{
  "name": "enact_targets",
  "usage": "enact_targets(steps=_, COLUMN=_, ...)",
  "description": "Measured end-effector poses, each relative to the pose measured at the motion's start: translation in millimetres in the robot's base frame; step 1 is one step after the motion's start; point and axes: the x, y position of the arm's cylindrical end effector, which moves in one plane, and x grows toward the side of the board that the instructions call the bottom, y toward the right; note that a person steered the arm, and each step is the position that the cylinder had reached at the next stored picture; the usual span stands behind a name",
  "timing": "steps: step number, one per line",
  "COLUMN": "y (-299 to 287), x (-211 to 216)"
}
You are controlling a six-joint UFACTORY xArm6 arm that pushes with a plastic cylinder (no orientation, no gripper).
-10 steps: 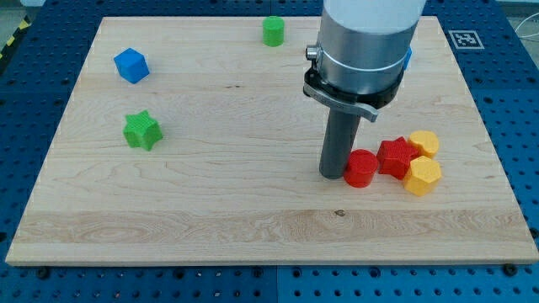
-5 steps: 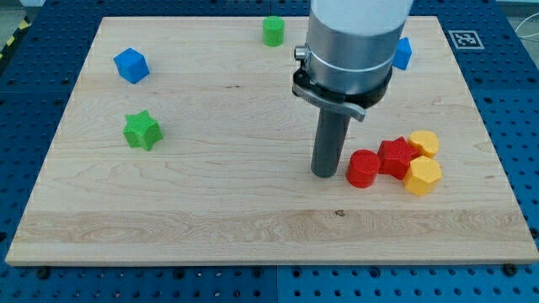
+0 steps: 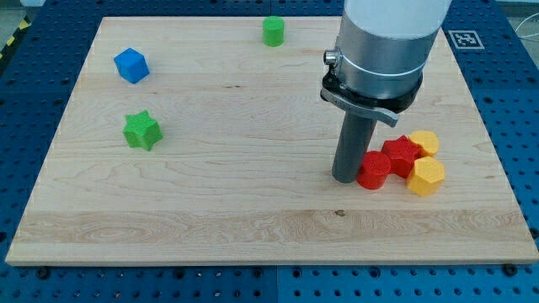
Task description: Push the red circle towards the group of blocks
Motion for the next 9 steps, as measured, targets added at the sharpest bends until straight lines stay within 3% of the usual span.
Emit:
enact_targets(steps=3, y=0, x=10)
enact_targets(steps=7, y=-1, x=-23)
enact_targets(steps=9, y=17, x=1)
